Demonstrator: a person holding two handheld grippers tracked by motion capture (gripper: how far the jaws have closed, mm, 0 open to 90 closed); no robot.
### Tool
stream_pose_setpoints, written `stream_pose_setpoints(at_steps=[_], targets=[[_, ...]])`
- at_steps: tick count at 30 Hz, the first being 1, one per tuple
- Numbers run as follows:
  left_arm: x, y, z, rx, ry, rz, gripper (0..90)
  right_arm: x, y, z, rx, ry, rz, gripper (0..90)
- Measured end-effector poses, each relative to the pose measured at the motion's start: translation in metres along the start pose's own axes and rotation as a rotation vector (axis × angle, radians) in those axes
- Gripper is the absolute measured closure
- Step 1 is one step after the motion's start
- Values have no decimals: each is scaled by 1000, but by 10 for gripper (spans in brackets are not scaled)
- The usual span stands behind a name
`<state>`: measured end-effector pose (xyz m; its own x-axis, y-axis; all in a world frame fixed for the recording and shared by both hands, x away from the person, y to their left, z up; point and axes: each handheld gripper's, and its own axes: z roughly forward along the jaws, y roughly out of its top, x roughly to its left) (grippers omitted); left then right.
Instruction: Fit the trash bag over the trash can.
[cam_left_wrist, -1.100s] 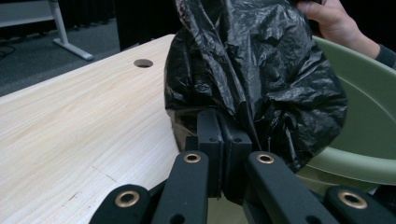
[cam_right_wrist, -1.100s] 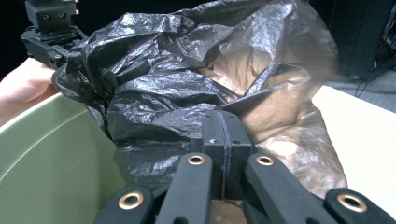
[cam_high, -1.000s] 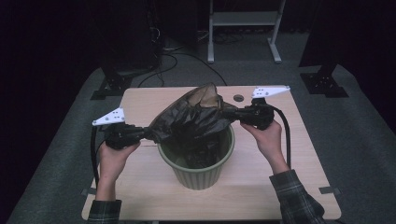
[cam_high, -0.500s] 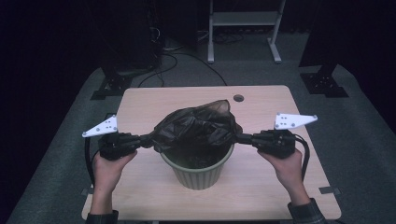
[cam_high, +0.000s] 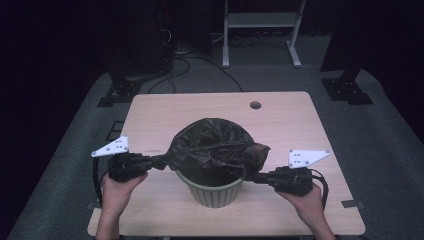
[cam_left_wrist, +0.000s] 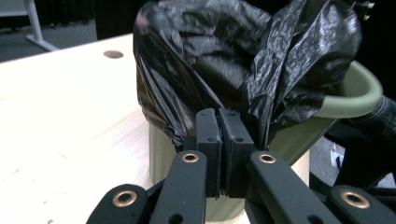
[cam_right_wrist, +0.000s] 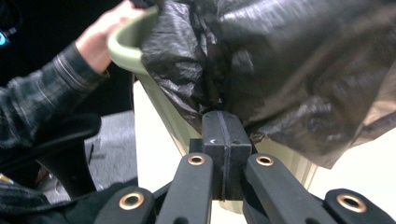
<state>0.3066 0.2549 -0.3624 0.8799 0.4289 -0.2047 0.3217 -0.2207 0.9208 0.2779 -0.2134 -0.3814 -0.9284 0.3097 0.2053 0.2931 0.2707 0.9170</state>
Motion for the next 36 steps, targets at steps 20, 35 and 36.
stream_pose_setpoints(at_steps=[20, 35, 36], targets=[[15, -18, 27, 162, 71, -17, 780, -22, -21, 23, 168, -110, 25, 853], [-19, 29, -21, -61, 33, 72, 446, -5, 35, -44, -45, -131, -51, 612], [-26, 32, -19, -70, 4, 92, 440, -5, 40, -45, -59, -127, -55, 597]])
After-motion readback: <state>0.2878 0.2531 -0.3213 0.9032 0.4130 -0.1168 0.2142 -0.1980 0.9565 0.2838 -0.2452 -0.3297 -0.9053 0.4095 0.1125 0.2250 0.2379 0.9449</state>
